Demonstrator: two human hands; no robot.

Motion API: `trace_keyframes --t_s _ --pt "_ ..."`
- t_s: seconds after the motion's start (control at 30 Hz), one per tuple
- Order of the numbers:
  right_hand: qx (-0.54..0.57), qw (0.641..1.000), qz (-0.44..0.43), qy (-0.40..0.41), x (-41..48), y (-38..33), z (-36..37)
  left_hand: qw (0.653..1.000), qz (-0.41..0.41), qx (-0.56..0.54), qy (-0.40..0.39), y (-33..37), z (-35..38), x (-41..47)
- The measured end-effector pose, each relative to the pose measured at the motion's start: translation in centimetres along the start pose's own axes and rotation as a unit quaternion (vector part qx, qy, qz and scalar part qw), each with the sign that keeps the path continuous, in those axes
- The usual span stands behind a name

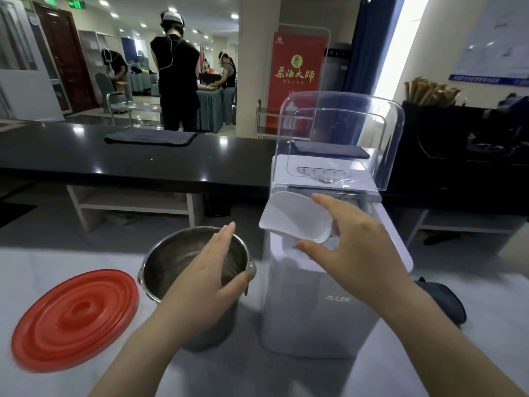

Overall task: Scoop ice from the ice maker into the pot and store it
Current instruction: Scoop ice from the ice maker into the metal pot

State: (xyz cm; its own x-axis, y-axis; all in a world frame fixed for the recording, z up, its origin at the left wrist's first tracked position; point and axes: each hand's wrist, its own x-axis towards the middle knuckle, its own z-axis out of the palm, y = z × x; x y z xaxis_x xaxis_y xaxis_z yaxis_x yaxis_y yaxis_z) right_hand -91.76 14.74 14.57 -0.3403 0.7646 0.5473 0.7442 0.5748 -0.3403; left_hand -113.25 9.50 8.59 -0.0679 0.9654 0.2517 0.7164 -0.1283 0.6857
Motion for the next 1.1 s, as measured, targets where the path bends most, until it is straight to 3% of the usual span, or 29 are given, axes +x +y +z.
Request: trace_keyframes --t_s 0.23,0.47,0.8,1.1 --pt "-0.011 0.999 0.044 -0.023 0.4 5.7 -2.1 0.999 0.02 0.007 -0.035 2.9 2.6 1.4" --pt "-0.01 0.992 0.059 -0.111 1.5 9.9 -2.8 0.995 0.021 0.031 -0.096 4.6 4.8 3.3" --pt "-0.144 0.948 -0.013 -0.283 3.7 10.9 -0.8 0.995 -0.051 0.022 -0.082 5.3 6.5 5.0" --pt "-0.211 0.92 -0.05 -0.326 5.3 9.0 0.9 0.996 -0.053 0.001 -0.07 4.9 6.7 4.9"
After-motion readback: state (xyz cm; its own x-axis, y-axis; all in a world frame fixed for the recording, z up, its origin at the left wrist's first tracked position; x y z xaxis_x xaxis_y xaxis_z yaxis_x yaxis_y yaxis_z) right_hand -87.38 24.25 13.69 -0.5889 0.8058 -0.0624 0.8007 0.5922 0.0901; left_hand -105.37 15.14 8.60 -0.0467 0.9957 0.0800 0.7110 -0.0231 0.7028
